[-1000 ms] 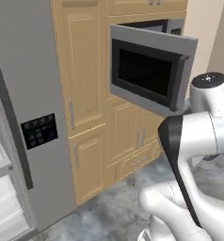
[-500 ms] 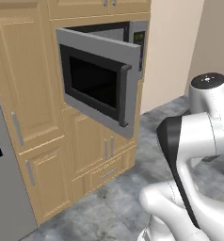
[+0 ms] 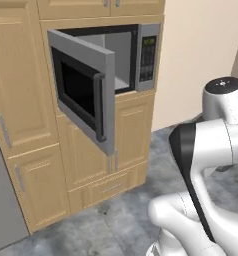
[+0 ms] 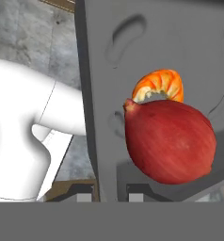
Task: Place the tupperware containing the shrimp and onion meal in the microwave. Close the microwave door and press the start button to reheat the meal.
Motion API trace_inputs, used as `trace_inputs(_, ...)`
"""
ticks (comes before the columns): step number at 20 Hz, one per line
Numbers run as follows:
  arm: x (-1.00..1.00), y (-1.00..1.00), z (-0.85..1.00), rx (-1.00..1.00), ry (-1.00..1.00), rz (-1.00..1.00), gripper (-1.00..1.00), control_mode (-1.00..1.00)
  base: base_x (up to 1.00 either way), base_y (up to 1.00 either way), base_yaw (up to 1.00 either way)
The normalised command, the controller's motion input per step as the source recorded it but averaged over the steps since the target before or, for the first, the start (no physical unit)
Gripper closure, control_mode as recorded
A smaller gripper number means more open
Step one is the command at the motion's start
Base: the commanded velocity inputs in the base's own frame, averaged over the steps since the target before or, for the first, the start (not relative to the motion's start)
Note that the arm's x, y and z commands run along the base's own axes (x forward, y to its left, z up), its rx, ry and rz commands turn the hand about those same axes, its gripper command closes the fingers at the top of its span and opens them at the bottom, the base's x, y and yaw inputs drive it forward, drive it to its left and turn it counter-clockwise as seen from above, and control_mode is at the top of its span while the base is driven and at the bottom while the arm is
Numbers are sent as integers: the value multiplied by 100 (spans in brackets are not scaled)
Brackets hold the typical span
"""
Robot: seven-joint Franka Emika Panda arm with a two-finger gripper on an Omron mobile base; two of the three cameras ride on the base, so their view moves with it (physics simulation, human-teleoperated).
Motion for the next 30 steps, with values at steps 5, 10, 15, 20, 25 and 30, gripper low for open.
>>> trace_inputs(5, 0, 0, 0, 0, 0, 0, 100, 100, 20, -72, 58)
trace_inputs(10, 0, 0, 0, 0, 0, 0, 100, 100, 8, -78, 56)
trace_inputs(15, 0, 0, 0, 0, 0, 0, 100, 100, -20, -80, 54)
trace_inputs(20, 0, 0, 0, 0, 0, 0, 100, 100, -1, -99, 36)
trace_inputs(25, 0, 0, 0, 0, 0, 0, 100, 100, 30, -100, 3)
trace_inputs(30, 0, 0, 0, 0, 0, 0, 100, 100, 42, -99, -34)
